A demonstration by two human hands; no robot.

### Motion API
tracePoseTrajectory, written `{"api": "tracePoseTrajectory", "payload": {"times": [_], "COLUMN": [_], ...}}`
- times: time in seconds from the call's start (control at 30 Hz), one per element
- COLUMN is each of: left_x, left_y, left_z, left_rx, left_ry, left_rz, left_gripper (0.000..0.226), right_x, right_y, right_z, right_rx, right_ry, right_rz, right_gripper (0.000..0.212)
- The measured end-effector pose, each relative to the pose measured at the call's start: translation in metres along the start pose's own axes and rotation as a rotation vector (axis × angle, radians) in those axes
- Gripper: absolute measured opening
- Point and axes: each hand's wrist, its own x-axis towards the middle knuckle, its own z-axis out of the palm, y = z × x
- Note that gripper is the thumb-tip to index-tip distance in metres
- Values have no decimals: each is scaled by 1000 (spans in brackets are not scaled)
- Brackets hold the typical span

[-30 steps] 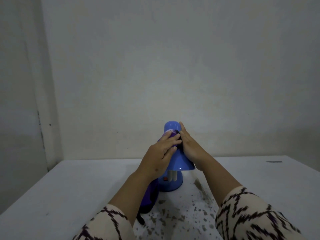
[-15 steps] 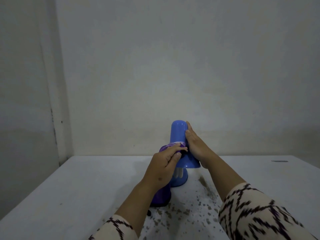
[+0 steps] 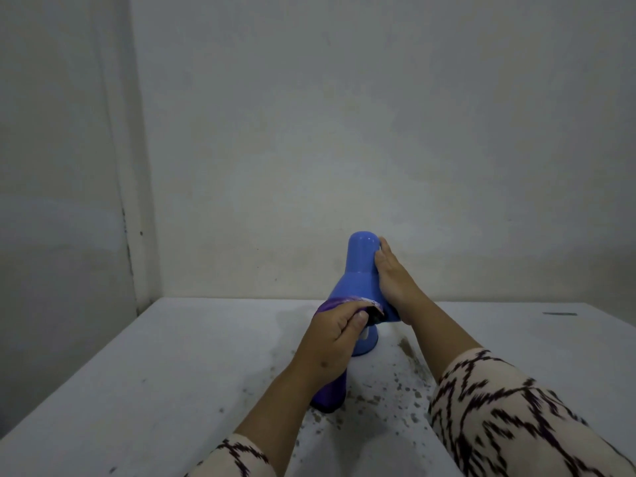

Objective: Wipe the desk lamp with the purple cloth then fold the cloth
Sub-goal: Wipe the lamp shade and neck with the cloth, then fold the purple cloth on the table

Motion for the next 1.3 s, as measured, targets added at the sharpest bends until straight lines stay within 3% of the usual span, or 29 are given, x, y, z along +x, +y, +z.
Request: {"api": "tracePoseTrajectory", "payload": {"times": [0.33, 0.7, 0.97, 1.03, 1.17, 1.3], "left_x": [-22, -22, -3, 4, 15, 30], "left_y": [13, 32, 50, 59, 73, 83], "left_z": [11, 40, 54, 62, 81, 90], "left_rx": [-97, -240, -389, -449, -535, -593], "left_ry": [-11, 69, 138, 150, 160, 213], "left_rz": [-75, -195, -224, -234, -246, -259], "left_gripper": [28, 26, 27, 25, 25, 25], "right_x": [-14, -44, -71, -78, -89, -100], "right_y": [6, 13, 7, 7, 6, 8], "right_z": [-9, -33, -66, -75, -96, -121], "right_rx": [-54, -21, 25, 70, 234, 260], "right_ry": [139, 89, -9, -38, -163, -309], "right_rz": [65, 94, 25, 2, 73, 104], "right_gripper": [54, 53, 16, 25, 68, 77]}}
